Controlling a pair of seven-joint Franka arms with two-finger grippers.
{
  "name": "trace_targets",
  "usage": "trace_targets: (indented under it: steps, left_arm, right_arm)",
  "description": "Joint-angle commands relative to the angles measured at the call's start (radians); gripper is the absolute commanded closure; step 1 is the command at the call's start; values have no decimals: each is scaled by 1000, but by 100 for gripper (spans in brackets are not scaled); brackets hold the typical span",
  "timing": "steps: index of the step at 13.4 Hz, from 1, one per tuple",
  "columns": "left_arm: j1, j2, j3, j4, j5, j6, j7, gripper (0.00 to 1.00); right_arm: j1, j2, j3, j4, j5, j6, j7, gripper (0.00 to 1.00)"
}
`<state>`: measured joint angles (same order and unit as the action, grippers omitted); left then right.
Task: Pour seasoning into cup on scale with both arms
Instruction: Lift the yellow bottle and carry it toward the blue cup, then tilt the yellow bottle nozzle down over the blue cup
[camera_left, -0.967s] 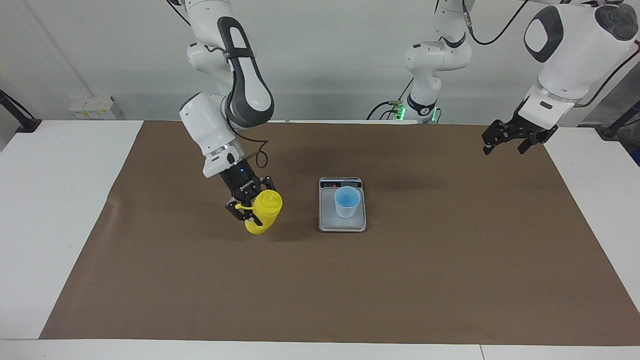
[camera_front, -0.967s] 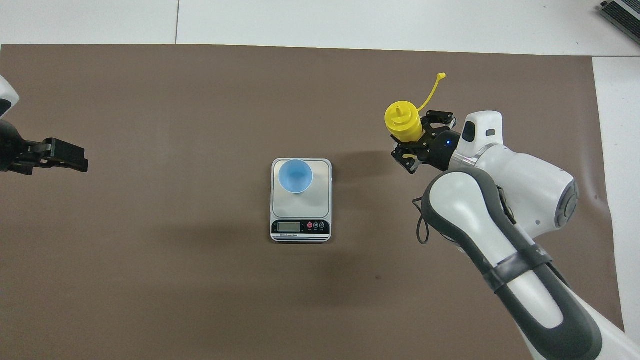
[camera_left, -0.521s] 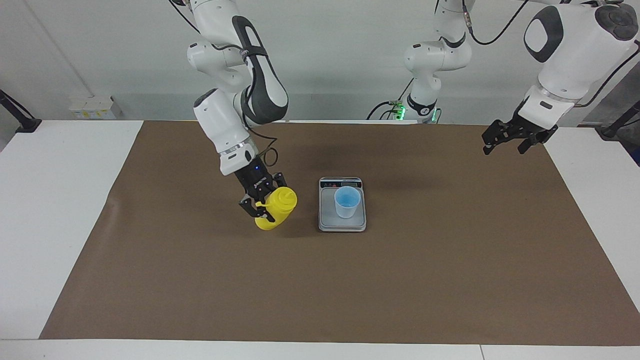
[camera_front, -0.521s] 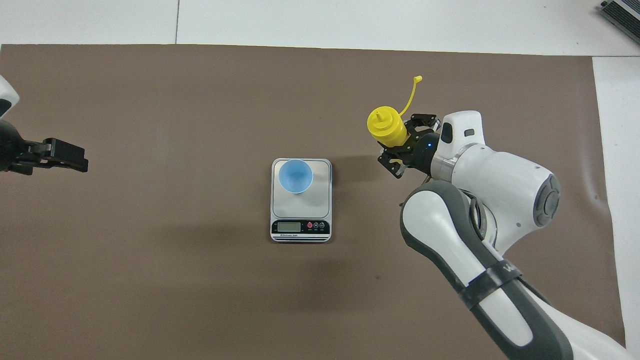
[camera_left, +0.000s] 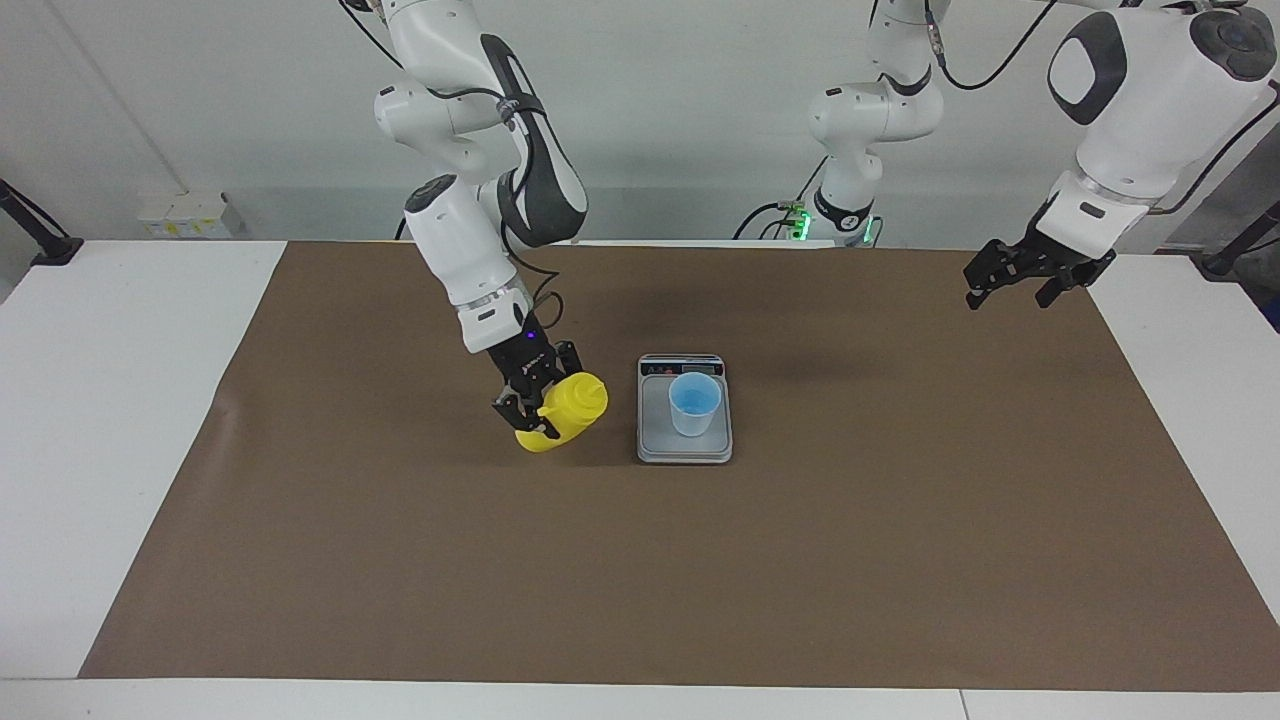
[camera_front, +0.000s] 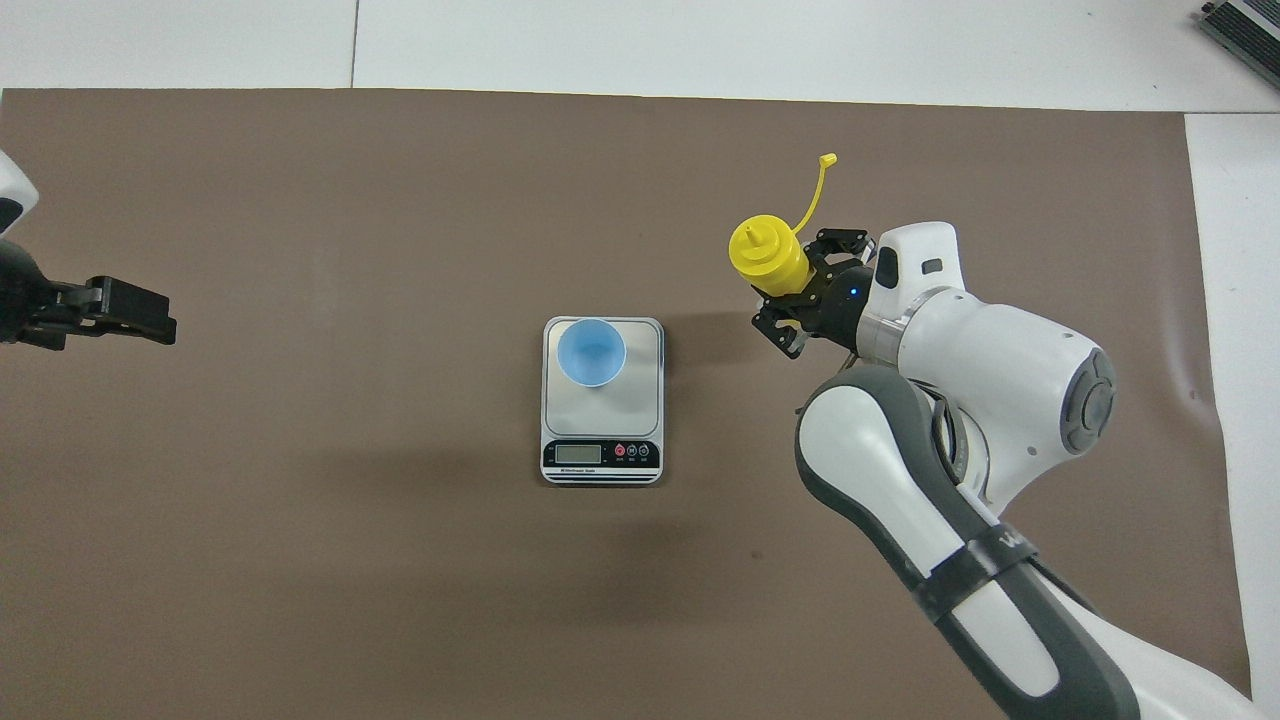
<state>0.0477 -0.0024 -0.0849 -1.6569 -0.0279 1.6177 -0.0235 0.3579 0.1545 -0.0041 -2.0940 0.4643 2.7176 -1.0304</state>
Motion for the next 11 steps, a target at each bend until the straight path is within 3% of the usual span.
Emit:
trace_targets:
  steps: [1,4,11]
  left_arm:
    - [11,-30,-4,-32,13,13,8,0]
    - [11,-28,-4,-32,13,11,8,0]
    - [11,-30,-4,-32,13,13,8,0]
  right_arm:
    - [7,-26,4,14,-192,-102,160,100]
    - [38,-38,4,14,-401,-163,271,100]
    - [84,-27,9,40,-665,-220,319,100]
